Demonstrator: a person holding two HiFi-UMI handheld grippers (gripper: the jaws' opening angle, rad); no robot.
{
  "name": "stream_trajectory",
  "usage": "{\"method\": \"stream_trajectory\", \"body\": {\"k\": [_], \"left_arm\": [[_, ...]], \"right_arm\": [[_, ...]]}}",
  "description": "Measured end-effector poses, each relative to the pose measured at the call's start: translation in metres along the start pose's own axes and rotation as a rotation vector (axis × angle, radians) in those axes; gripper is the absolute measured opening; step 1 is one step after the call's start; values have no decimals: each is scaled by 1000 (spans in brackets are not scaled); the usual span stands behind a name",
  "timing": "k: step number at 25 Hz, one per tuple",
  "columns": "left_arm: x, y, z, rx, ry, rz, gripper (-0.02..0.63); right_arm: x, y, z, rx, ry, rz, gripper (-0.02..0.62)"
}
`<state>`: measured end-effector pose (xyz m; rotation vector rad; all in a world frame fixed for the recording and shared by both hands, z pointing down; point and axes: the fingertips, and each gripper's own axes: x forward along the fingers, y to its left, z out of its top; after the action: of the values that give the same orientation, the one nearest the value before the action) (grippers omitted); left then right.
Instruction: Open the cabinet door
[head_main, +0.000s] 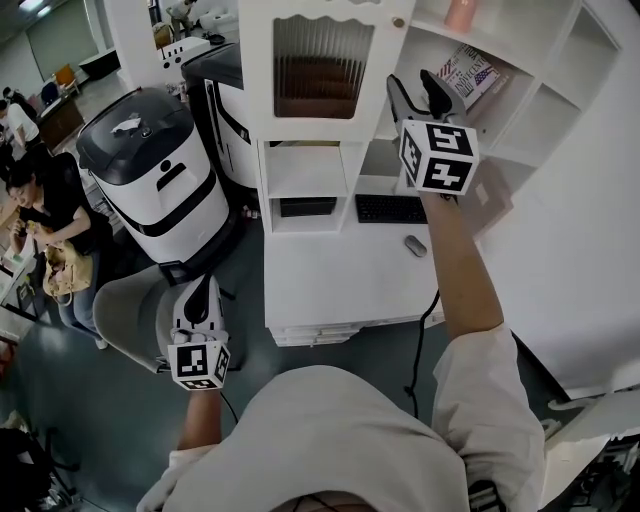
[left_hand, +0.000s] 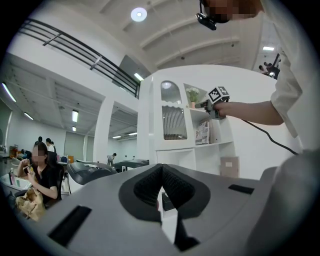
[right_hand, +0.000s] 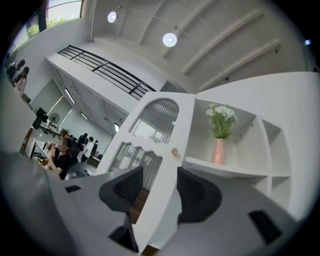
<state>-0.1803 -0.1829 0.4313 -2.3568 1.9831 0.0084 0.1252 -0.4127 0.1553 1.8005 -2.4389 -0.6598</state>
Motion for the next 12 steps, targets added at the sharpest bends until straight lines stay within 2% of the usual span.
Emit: {"method": "stream_trajectory", "body": {"k": [12], "left_arm": [[-17,17,-10,-12,20,82,-2]], "right_arm": [[70,-21,17,-82,22,-31,195]]}}
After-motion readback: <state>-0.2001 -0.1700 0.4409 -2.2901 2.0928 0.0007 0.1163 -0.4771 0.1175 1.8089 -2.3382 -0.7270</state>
